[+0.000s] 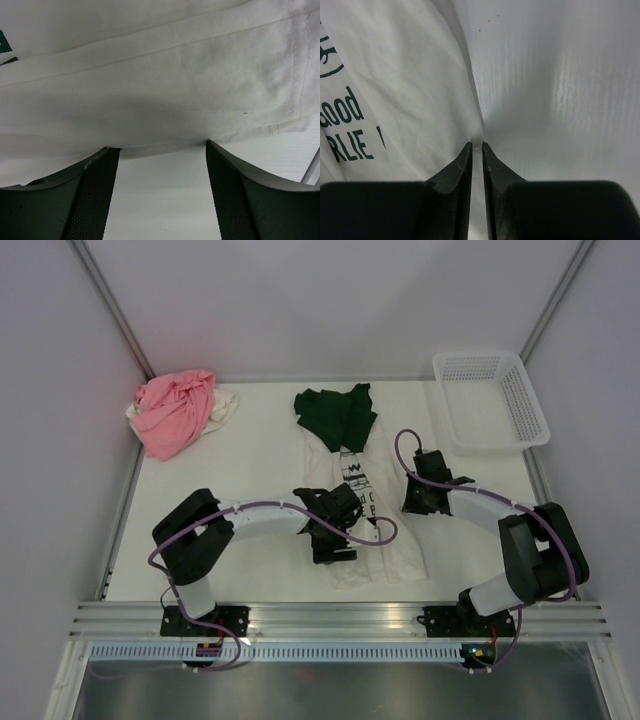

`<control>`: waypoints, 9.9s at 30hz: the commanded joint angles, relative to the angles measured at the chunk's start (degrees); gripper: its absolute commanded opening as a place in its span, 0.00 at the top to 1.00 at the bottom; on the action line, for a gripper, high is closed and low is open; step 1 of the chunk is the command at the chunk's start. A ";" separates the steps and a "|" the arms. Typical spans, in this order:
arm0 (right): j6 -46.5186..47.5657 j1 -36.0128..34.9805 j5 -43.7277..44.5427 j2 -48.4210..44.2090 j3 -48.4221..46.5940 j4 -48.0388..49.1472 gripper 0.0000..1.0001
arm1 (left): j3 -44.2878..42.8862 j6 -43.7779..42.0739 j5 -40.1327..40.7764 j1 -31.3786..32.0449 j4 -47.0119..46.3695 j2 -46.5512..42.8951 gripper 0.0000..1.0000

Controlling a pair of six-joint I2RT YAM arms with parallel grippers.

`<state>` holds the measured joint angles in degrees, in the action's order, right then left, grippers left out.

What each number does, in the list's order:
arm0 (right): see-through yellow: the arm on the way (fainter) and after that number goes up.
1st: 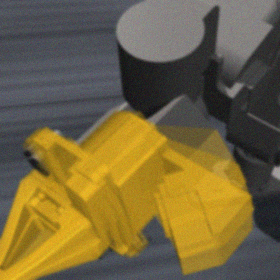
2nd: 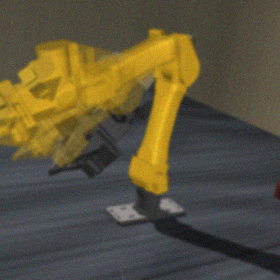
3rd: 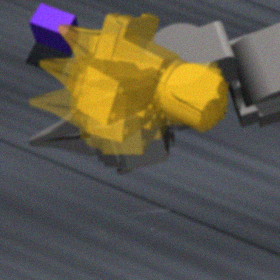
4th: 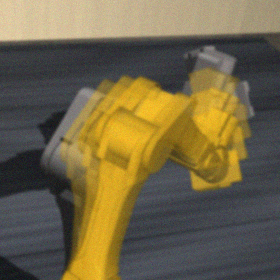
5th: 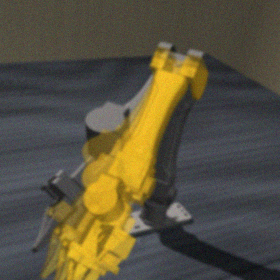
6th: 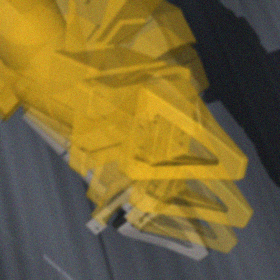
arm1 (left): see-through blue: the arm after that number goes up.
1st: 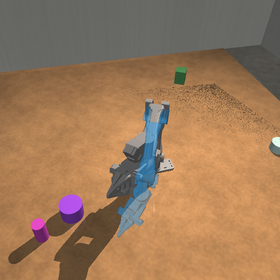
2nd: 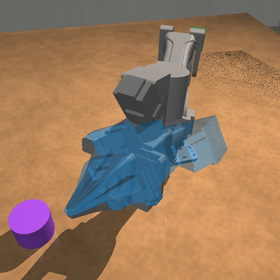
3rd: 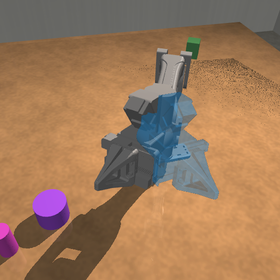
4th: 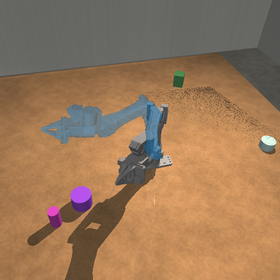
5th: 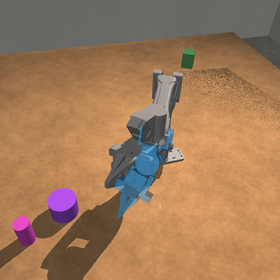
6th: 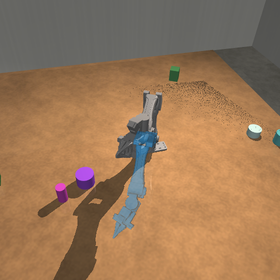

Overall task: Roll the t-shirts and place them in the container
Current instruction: Fold the tshirt, then roll the tshirt

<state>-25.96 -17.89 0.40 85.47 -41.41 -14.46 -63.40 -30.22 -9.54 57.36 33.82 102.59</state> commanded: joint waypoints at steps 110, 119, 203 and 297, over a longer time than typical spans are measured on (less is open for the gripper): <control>69.99 -53.04 -9.90 -34.94 12.05 -13.40 1.00 | 17.53 -19.53 -15.07 3.46 11.69 -29.55 0.98; 63.23 -46.54 -10.68 -31.60 10.91 -8.05 1.00 | 13.30 -14.00 -21.31 -6.55 17.59 -25.60 0.98; 48.10 -34.76 -9.28 -23.34 7.22 -3.21 1.00 | 11.89 2.19 -18.93 -18.25 7.92 -24.71 0.97; 1.34 -8.21 -31.95 -5.32 9.59 4.80 0.72 | 3.63 14.22 -21.05 -24.41 19.61 -5.12 0.53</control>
<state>-26.02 -25.93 -28.58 79.02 -30.70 -10.11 -59.42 -15.66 -27.99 32.56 49.10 95.53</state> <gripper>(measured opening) 0.284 0.477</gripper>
